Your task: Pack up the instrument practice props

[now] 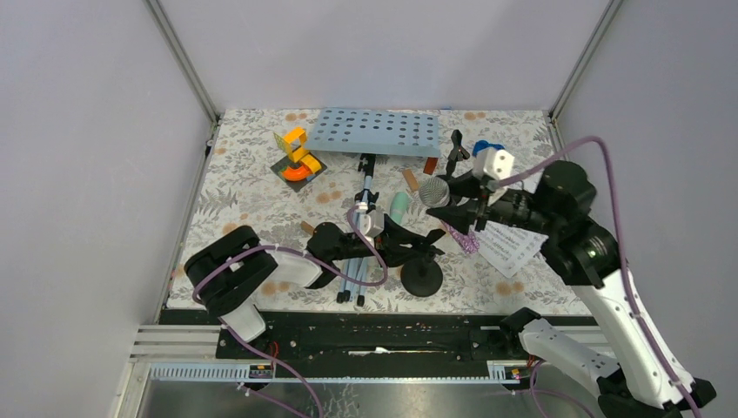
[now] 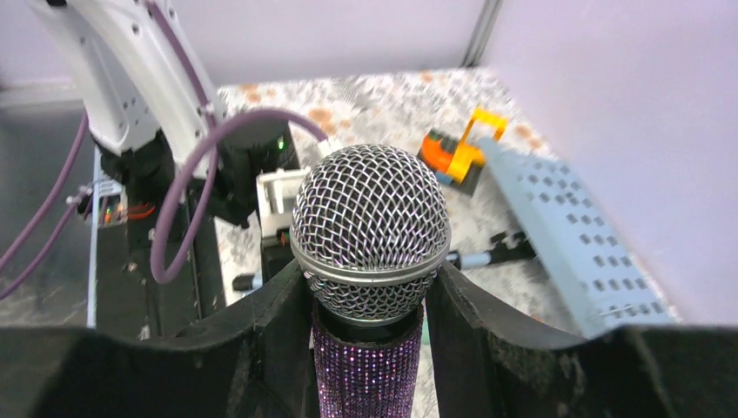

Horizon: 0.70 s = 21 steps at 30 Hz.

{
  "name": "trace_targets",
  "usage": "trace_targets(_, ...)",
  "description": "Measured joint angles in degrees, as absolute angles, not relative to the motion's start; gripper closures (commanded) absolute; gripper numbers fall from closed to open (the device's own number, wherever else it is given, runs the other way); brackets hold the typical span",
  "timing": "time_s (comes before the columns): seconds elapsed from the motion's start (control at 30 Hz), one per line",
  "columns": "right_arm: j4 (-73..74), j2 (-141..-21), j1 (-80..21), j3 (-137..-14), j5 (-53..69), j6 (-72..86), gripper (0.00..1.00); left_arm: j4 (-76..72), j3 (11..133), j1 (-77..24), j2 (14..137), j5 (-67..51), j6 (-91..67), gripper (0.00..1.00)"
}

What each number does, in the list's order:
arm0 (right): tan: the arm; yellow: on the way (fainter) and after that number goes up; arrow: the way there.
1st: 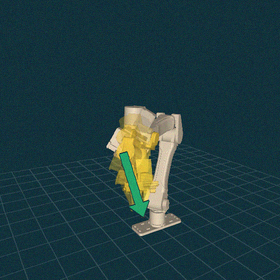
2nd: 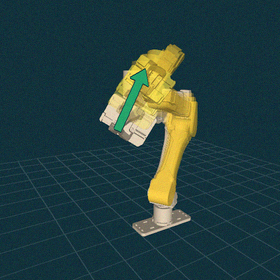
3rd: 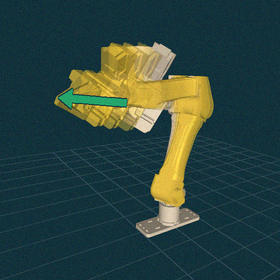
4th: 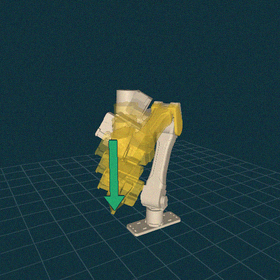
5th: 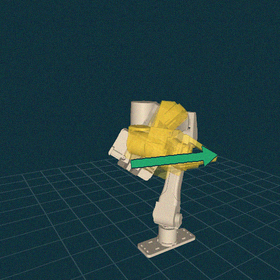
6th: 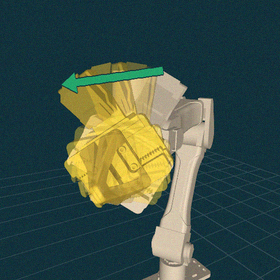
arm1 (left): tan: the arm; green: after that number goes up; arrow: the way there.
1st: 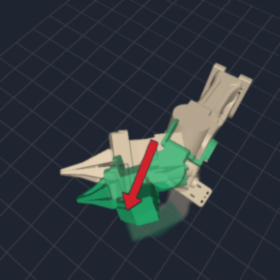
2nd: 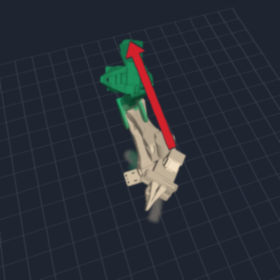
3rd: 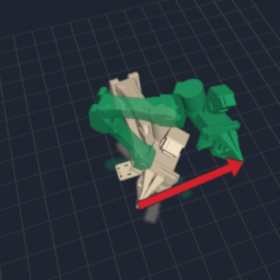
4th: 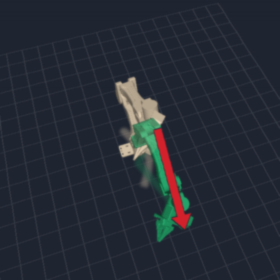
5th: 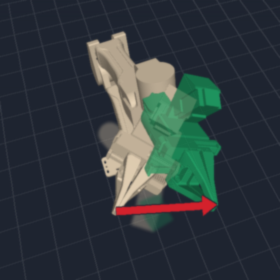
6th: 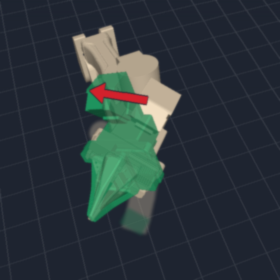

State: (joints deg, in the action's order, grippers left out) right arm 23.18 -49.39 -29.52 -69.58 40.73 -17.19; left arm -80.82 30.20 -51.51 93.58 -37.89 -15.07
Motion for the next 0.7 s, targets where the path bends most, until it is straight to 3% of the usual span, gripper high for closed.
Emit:
trace_targets(0.03,22.3,-48.4,-29.5,-70.2,39.8,-16.2,0.91,-81.2,30.2,-51.5,93.9,-37.6,-15.4,1.0)
trace_targets(0.1,20.6,-47.0,-29.5,-70.7,38.2,-14.7,0.91,-82.2,30.4,-51.4,94.7,-37.5,-16.2,0.75)
trace_targets(0.2,19.6,-45.2,-29.5,-70.7,36.1,-13.1,0.9,-83.7,31.8,-51.4,96.4,-37.5,-17.8,0.5)
trace_targets(0.47,18.8,-45.3,-29.6,-70.6,29.3,-10.3,0.89,-84.9,30.3,-51.4,96.5,-35.9,-18.2,0.06)
trace_targets(0.5,18.7,-45.6,-29.6,-70.7,28.0,-9.6,0.89,-84.8,29.6,-51.4,96.0,-35.5,-17.8,0.02)
trace_targets(0.7,18.5,-48.2,-29.6,-73.5,19.4,-2.1,0.88,-79.7,26.4,-51.4,87.7,-31.7,-15.6,0.01)
